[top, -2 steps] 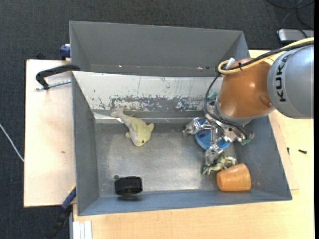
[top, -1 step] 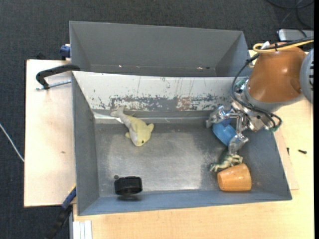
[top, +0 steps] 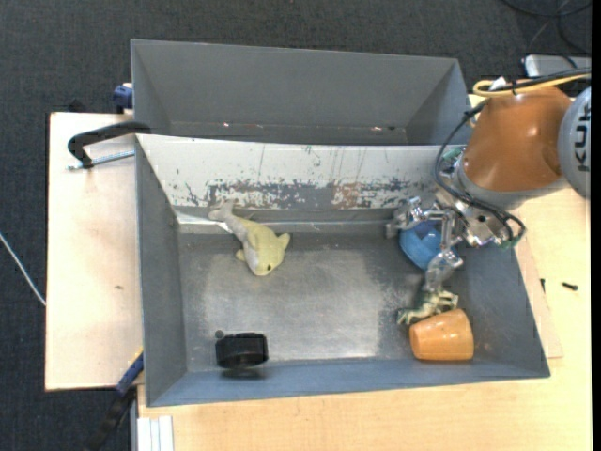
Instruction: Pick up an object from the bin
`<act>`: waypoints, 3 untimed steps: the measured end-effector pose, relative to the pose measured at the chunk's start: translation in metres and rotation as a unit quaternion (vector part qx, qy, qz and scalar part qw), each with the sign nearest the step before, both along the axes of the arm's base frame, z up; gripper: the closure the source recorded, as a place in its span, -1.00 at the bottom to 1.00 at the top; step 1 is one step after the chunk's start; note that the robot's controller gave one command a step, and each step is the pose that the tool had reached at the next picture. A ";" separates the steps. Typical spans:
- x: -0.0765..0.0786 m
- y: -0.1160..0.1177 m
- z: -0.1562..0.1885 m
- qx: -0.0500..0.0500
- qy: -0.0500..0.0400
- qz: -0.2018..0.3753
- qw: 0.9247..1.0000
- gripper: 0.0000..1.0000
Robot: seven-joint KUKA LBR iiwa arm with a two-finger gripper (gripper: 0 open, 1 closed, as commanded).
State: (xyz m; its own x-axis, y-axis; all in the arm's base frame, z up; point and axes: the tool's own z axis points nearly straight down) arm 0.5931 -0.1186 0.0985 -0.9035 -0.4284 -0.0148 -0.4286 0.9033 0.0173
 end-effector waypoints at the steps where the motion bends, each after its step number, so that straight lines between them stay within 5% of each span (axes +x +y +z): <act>1: 0.000 0.000 -0.002 0.001 0.001 -0.001 1.000 1.00; 2: 0.003 0.036 0.177 -0.012 -0.006 0.130 0.991 1.00; 3: 0.006 0.029 0.074 -0.009 0.003 0.143 0.990 1.00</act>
Offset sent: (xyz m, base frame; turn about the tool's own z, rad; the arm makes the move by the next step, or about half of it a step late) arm 0.0000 0.0000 0.0000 0.0000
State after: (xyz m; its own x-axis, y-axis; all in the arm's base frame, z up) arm 0.5991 -0.0897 0.1726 -0.7448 -0.6673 0.0013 -0.6673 0.7448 0.0056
